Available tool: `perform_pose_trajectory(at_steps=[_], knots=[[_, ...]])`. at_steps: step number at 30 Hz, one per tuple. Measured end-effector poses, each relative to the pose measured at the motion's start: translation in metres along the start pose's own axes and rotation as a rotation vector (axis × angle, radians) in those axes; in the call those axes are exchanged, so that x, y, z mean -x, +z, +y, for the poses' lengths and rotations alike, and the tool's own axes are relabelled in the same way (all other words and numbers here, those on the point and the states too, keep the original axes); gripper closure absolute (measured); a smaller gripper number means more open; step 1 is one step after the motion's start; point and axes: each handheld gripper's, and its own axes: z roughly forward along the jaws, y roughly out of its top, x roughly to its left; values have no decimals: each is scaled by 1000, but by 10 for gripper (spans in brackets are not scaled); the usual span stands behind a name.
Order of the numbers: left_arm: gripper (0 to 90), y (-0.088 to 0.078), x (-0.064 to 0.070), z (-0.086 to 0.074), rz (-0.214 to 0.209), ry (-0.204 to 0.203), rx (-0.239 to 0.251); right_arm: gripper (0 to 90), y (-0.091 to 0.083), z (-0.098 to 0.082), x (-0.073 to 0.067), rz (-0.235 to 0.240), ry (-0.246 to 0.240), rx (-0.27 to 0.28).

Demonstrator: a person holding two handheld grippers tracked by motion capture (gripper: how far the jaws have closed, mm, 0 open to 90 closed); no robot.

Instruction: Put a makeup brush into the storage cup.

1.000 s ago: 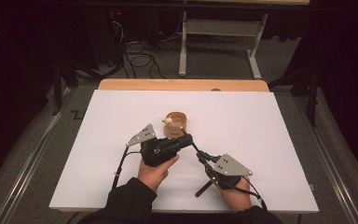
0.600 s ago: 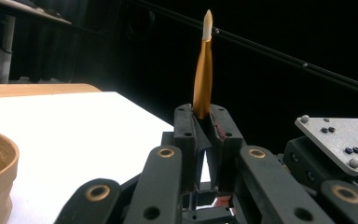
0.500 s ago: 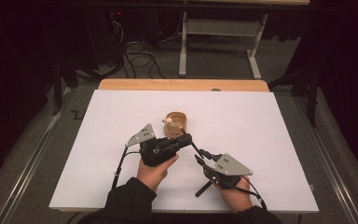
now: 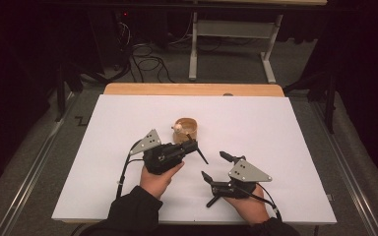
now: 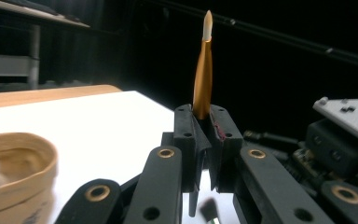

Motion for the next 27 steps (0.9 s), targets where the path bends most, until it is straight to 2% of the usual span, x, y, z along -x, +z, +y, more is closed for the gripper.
perform_pose_trajectory(at_steps=[4, 6, 9, 14, 15, 27], knots=[[835, -3, -1, 3, 34, 27, -23, 64, -2, 0, 3, -7, 8, -6], [835, -7, -4, 4, 71, 45, -39, 29, -3, 0, 4, -9, 11, -11], [835, -10, -6, 6, 89, 44, -44, 4, -4, 0, 6, -19, 13, -16], [835, -18, -13, 8, 132, 47, -56, 2, -8, 1, 12, -33, 18, -12], [835, -21, -16, 9, 152, 48, -62, 2, -9, 1, 13, -39, 21, -12], [835, -34, -28, 12, 245, 70, -89, 2, -19, 1, 28, -78, 40, -6]])
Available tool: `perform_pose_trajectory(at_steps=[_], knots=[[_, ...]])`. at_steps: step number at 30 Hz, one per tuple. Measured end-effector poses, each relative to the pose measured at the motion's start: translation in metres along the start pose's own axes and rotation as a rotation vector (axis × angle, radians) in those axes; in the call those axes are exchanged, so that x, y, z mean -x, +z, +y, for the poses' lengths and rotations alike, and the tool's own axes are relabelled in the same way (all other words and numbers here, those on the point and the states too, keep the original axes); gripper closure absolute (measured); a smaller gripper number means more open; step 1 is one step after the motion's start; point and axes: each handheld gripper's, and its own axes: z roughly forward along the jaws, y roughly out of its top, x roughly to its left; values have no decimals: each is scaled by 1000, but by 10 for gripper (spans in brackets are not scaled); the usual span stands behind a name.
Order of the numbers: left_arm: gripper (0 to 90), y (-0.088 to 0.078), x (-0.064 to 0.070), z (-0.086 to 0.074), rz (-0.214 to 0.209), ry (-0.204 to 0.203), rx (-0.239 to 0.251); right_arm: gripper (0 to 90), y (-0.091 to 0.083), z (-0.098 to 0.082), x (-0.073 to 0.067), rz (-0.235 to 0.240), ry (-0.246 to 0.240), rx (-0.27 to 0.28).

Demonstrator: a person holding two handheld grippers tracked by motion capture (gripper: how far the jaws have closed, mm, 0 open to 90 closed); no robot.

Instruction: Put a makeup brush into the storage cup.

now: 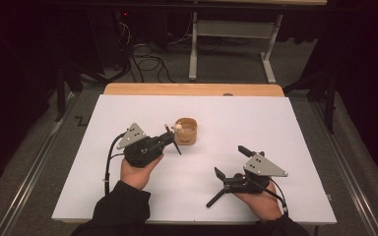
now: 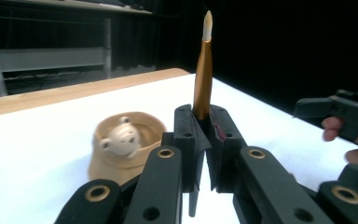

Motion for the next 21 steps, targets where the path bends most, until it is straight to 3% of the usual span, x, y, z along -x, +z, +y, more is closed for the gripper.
perform_pose_trajectory(at_steps=[7, 21], knots=[[835, -5, -8, 0, 52, 29, -21, 2, -8, 0, 12, -36, 3, 6], [835, -13, -19, 0, 109, 25, -26, 2, -20, 0, 29, -86, 11, 12]])
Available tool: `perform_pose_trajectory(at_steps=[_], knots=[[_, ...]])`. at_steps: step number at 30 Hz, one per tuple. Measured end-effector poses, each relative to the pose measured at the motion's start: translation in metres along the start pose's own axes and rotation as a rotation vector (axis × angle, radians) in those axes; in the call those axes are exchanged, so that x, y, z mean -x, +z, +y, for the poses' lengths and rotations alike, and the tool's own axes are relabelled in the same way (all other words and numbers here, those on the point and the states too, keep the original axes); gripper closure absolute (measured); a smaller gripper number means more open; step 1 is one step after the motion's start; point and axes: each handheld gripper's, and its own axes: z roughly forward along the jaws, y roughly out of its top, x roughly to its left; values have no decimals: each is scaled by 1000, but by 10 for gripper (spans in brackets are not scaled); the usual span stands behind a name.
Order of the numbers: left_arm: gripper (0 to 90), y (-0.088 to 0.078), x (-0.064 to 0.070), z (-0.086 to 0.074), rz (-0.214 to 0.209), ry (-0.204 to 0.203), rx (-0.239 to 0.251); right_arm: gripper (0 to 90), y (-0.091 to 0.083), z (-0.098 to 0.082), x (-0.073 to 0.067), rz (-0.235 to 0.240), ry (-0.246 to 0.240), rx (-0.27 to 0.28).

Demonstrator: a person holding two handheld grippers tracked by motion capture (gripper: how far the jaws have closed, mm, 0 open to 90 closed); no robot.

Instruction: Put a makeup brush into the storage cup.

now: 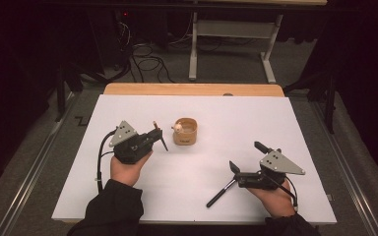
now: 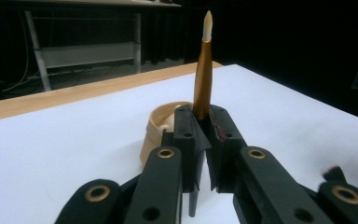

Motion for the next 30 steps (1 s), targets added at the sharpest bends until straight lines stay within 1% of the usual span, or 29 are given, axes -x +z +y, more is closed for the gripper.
perform_pose_trajectory(at_steps=[6, 9, 13, 14, 17, 18, 20, 21, 23, 25, 26, 28, 30], knots=[[835, -4, -4, 0, 32, 5, 1, 2, -4, -1, 6, -13, 6, 4], [835, -4, -5, 1, 27, -5, 2, 2, -7, -3, 11, -22, 9, 7], [835, -4, -5, 3, 38, 0, 3, 1, -9, -4, 16, -25, 27, 9], [835, -4, -5, 4, 42, 0, 5, 2, -10, -5, 20, -29, 35, 5], [835, -4, -6, 6, 51, -3, 9, 2, -11, -7, 23, -31, 27, -10], [835, -4, -6, 7, 55, -3, 7, 2, -13, -10, 27, -34, 19, -29], [835, -3, -6, 10, 63, -3, 10, 2, -14, -12, 30, -38, 24, -25], [835, -3, -6, 11, 67, 0, 9, 2, -17, -14, 33, -47, 42, -10], [835, -2, -6, 15, 78, 9, 4, 2, -18, -15, 34, -48, 48, -2], [835, -1, -5, 20, 83, 12, 10, 2, -19, -15, 34, -49, 42, 5], [835, -1, -5, 23, 86, 11, 12, 2, -21, -15, 33, -51, 48, 17], [835, 0, -4, 29, 90, 5, 24, 2, -21, -16, 33, -50, 48, 18], [835, 2, -3, 34, 93, 4, 32, 2, -22, -17, 32, -49, 37, 16]])
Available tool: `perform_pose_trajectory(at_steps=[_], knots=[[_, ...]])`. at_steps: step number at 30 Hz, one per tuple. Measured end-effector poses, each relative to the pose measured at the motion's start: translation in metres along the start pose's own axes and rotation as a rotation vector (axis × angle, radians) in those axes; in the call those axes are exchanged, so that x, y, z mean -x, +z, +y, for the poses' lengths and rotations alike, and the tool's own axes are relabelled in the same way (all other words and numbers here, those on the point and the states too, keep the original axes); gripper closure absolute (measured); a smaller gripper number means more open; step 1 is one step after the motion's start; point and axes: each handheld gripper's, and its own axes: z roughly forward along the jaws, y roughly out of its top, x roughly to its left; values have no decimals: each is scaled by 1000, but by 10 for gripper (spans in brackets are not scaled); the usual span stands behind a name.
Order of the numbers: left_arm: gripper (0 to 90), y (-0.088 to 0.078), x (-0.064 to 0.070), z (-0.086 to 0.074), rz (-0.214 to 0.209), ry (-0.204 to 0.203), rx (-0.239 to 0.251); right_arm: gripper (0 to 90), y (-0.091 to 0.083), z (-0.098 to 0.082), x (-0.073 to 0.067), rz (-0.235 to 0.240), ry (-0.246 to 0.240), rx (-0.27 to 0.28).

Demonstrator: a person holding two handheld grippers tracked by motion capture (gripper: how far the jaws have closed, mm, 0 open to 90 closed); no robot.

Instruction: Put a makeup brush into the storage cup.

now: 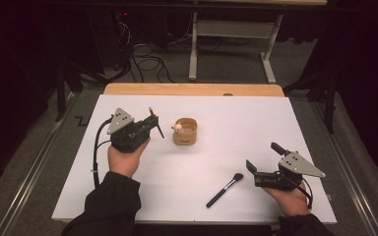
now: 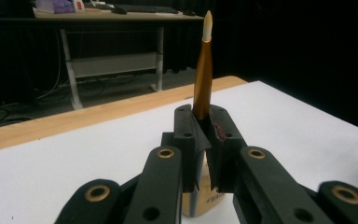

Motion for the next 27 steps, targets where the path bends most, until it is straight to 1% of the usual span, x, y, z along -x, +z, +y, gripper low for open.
perform_pose_trajectory(at_steps=[6, 13, 18, 21, 27], knots=[[835, 10, 4, 13, 1, -1, 15, 2, 0, 0, -1, 6, -8, 3], [835, 23, 5, 24, 7, 2, 21, 2, 1, 0, -4, 11, -19, 1], [835, 26, 4, 30, 8, -2, 33, 2, 0, 0, -4, 12, -23, 4], [835, 28, 4, 33, 9, 5, 31, 2, 1, 0, -4, 12, -23, 4], [836, 33, 3, 38, 4, -3, 35, 2, 1, 0, -4, 11, -25, 4]])
